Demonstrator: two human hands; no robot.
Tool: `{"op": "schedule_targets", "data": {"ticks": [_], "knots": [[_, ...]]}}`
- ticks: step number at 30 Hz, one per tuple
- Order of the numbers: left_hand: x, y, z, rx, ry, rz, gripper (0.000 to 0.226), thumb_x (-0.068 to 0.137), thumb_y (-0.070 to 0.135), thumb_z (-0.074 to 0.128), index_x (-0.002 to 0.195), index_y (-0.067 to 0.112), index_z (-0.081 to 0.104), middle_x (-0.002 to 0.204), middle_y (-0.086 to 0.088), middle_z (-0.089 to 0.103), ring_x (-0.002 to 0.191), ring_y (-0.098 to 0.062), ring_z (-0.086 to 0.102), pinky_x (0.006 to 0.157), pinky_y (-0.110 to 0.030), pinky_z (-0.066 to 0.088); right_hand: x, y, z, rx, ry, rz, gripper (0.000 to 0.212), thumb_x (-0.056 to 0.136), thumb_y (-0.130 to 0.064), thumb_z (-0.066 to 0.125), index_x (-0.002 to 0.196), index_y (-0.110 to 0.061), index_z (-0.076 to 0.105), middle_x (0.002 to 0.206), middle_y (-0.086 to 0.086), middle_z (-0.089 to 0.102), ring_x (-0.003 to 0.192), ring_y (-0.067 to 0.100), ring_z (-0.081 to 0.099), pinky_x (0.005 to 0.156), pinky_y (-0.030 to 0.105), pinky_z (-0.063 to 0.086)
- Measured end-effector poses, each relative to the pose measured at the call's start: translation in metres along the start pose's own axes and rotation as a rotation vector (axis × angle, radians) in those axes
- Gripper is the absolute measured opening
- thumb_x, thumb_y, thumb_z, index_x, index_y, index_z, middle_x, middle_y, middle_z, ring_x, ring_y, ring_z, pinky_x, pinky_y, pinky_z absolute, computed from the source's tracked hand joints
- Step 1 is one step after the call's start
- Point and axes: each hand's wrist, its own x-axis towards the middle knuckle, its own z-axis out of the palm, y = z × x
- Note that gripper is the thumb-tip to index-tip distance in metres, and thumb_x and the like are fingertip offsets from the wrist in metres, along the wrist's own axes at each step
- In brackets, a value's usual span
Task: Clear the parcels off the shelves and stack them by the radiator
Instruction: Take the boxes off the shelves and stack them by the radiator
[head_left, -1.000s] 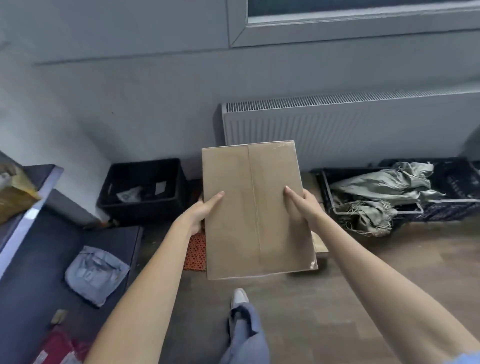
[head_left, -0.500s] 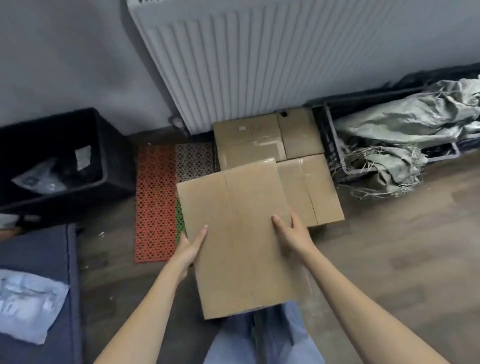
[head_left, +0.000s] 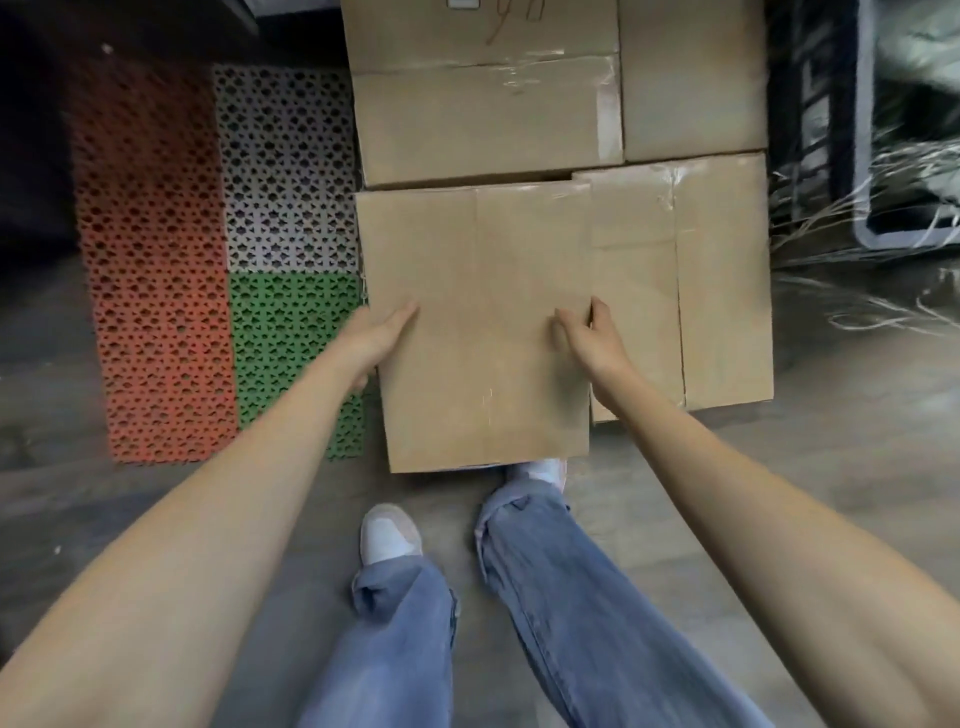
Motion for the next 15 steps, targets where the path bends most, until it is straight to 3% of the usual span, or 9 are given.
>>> {"op": "schedule_targets", "data": {"ticks": [2, 7, 11, 15], "knots": [[0.013, 0.003, 0.01, -0.101, -0.008, -0.006, 0.066, 0.092, 0.053, 0.043, 0.146, 0.02, 0.026, 0.151, 0.001, 0.034, 0.137, -0.021, 0.034, 0.111, -0.044, 0.027, 0.01, -0.009, 0.001, -0.013, 0.007, -0.035, 0.058, 0.095, -0.022, 0.049, 0.146, -0.01, 0.025, 0.148, 0.007, 0.038, 0.134, 0.021, 0.039, 0.099, 0.021, 0.031], [-0.011, 0.022, 0.014, -0.135, -0.01, 0.008, 0.067, 0.094, 0.057, 0.029, 0.15, 0.029, 0.005, 0.159, 0.006, 0.003, 0.146, -0.018, 0.009, 0.117, -0.044, 0.011, -0.023, -0.04, 0.011, -0.219, -0.11, -0.146, 0.062, 0.095, -0.02, 0.046, 0.149, -0.014, 0.017, 0.151, 0.005, 0.034, 0.138, 0.02, 0.033, 0.109, 0.027, 0.027], [-0.086, 0.05, -0.01, 0.06, -0.137, 0.121, 0.058, 0.099, 0.048, 0.026, 0.15, 0.021, 0.014, 0.158, 0.006, 0.013, 0.145, -0.014, 0.013, 0.117, -0.034, 0.011, -0.09, -0.087, 0.005, -0.218, -0.087, -0.148, 0.06, 0.095, -0.021, 0.046, 0.149, -0.013, 0.019, 0.146, 0.008, 0.04, 0.134, 0.023, 0.038, 0.105, 0.031, 0.033], [-0.193, 0.086, -0.071, 0.207, -0.11, 0.209, 0.057, 0.099, 0.046, 0.028, 0.148, 0.017, 0.022, 0.156, 0.003, 0.021, 0.144, -0.015, 0.02, 0.116, -0.03, 0.015, -0.193, -0.16, -0.009, -0.266, -0.134, -0.209, 0.059, 0.096, -0.019, 0.044, 0.149, -0.013, 0.02, 0.144, 0.009, 0.043, 0.132, 0.023, 0.04, 0.104, 0.03, 0.033]]}}
